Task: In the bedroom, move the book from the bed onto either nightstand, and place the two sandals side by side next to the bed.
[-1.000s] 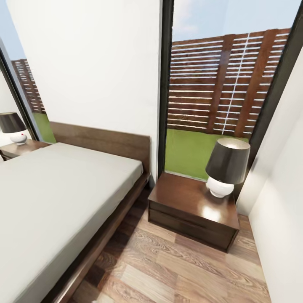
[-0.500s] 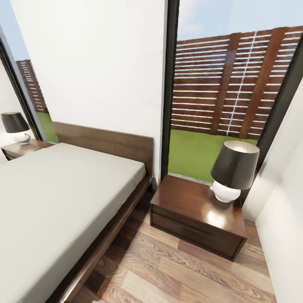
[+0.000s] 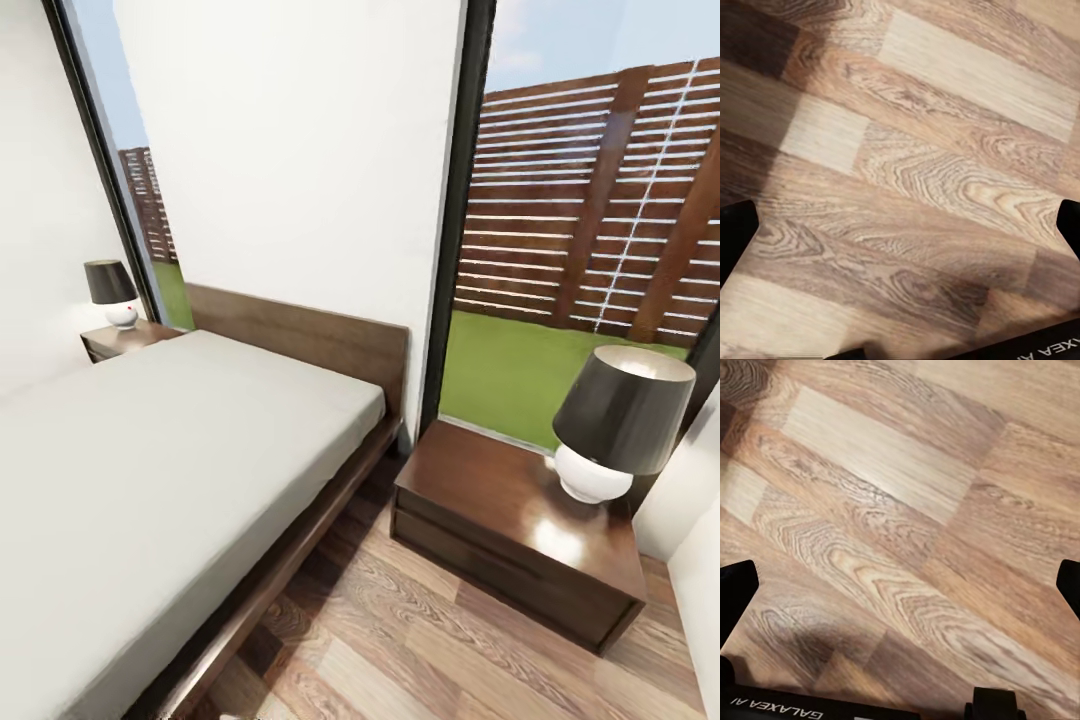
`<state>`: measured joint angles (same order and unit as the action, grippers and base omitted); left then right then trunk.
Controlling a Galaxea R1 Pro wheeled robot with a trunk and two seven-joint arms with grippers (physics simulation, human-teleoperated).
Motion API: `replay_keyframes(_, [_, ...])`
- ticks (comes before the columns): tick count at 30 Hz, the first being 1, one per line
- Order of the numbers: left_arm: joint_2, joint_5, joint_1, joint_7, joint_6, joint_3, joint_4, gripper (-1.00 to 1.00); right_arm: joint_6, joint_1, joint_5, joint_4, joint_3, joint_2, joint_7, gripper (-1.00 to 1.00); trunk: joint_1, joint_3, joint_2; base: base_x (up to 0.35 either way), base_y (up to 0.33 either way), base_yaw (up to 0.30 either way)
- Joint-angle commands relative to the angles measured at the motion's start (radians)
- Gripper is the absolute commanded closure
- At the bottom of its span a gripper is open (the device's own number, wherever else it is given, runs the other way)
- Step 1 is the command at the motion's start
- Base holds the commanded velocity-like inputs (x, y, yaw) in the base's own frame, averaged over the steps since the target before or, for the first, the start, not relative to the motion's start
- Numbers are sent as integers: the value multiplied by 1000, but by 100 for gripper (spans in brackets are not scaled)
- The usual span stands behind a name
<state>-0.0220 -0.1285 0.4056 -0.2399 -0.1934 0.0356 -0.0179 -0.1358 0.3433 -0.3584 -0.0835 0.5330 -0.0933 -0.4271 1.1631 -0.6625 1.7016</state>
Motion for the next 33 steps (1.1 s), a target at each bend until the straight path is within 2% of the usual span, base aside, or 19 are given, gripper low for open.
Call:
replay_keyframes(1, [0, -10, 1, -1, -5, 4, 1, -100, -4, 0, -10, 0, 9, 0, -4, -100, 0, -1, 0, 0, 0, 289])
replay_keyframes(15, [0, -11, 1, -1, -5, 4, 1, -100, -4, 0, -10, 0, 10, 0, -4, -100, 0, -1, 0, 12, -12, 277])
replay_keyframes(23, [1, -11, 1, -1, -5, 4, 1, -100, -4, 0, -10, 0, 9, 0, -4, -100, 0, -1, 0, 166, -147, 44])
replay_keyframes(33, [1, -10, 1, -1, -5, 4, 1, -100, -4, 0, -10, 0, 9, 0, -4, -100, 0, -1, 0, 23, -21, 35])
